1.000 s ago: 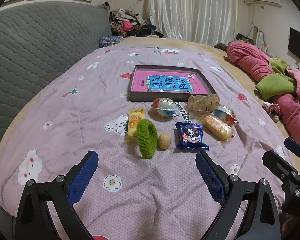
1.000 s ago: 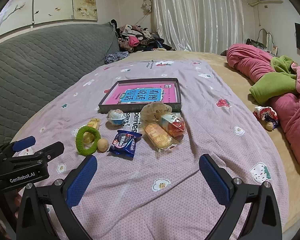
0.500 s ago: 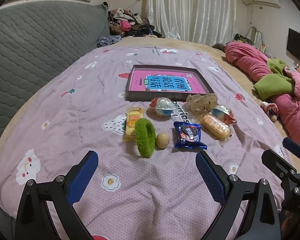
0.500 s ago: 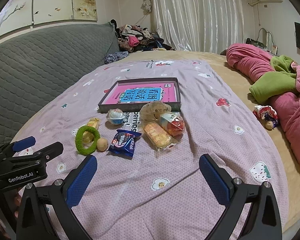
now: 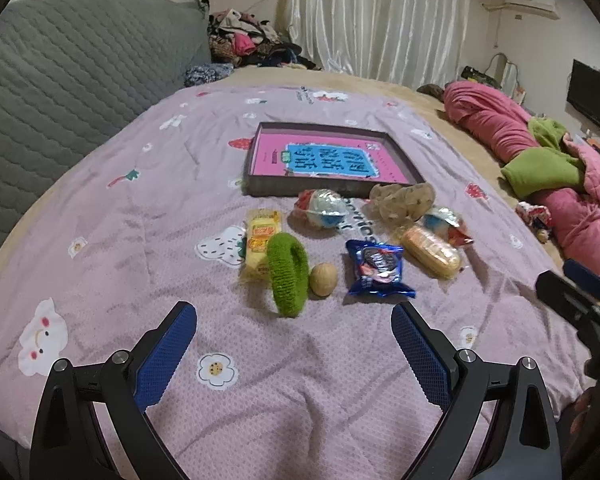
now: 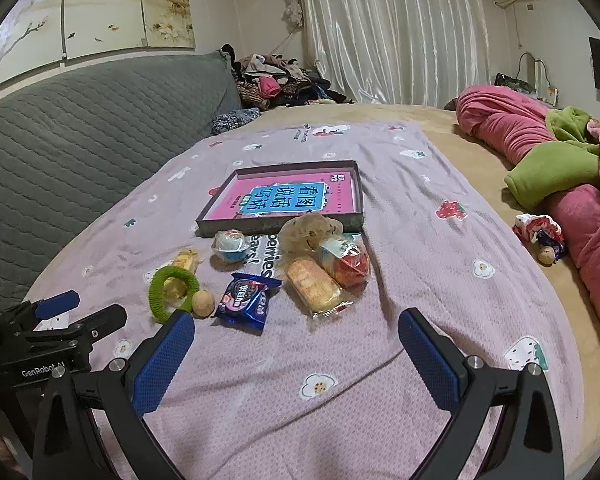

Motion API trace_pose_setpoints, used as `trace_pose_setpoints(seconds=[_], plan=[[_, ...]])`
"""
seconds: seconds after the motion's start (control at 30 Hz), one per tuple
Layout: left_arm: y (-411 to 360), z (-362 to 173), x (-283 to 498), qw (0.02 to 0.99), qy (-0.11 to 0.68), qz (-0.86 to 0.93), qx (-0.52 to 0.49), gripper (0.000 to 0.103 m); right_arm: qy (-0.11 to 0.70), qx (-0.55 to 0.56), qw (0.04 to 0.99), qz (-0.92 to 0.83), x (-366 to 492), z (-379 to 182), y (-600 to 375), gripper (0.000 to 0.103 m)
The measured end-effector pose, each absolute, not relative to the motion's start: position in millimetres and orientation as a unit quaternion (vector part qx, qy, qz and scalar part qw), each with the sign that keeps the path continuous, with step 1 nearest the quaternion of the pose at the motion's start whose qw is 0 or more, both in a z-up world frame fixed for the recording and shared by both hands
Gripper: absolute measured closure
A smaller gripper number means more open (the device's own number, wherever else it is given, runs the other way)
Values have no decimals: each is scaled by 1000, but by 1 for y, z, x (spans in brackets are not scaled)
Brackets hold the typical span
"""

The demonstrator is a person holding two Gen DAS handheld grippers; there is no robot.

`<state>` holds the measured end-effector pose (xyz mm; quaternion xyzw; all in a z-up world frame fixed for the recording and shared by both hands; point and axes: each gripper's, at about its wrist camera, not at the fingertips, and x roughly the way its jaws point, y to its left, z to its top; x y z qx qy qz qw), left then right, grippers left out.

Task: Organize objects
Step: 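Move left tool toward green hair tie while right tool approaches wrapped bread loaf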

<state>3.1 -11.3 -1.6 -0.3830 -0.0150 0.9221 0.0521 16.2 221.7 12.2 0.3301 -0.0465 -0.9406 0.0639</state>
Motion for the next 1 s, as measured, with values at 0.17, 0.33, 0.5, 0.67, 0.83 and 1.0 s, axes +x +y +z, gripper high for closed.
trace_pose_setpoints(seconds=[0.17,0.33,0.5,0.67,0.83,1.0], plan=[[-12,-10,-8,51,-19,917,-394,5,-51,337,63,-938,6,6,229,0],[-13,-18,-20,52,-29,914,-401,5,-50,343,64,-936,-5,-1,232,0],[-10,-26,-32,57,-37,908,-413,5,-38,352,55,-933,-18,-13,234,0],[-7,-36,-45,57,-44,902,-426,5,-25,361,49,-931,-35,-21,237,0],[-3,-44,-56,44,-34,901,-430,5,-6,374,53,-926,-52,-31,234,0],[-3,-53,-67,46,-38,896,-441,5,5,390,60,-919,-67,-48,226,0]])
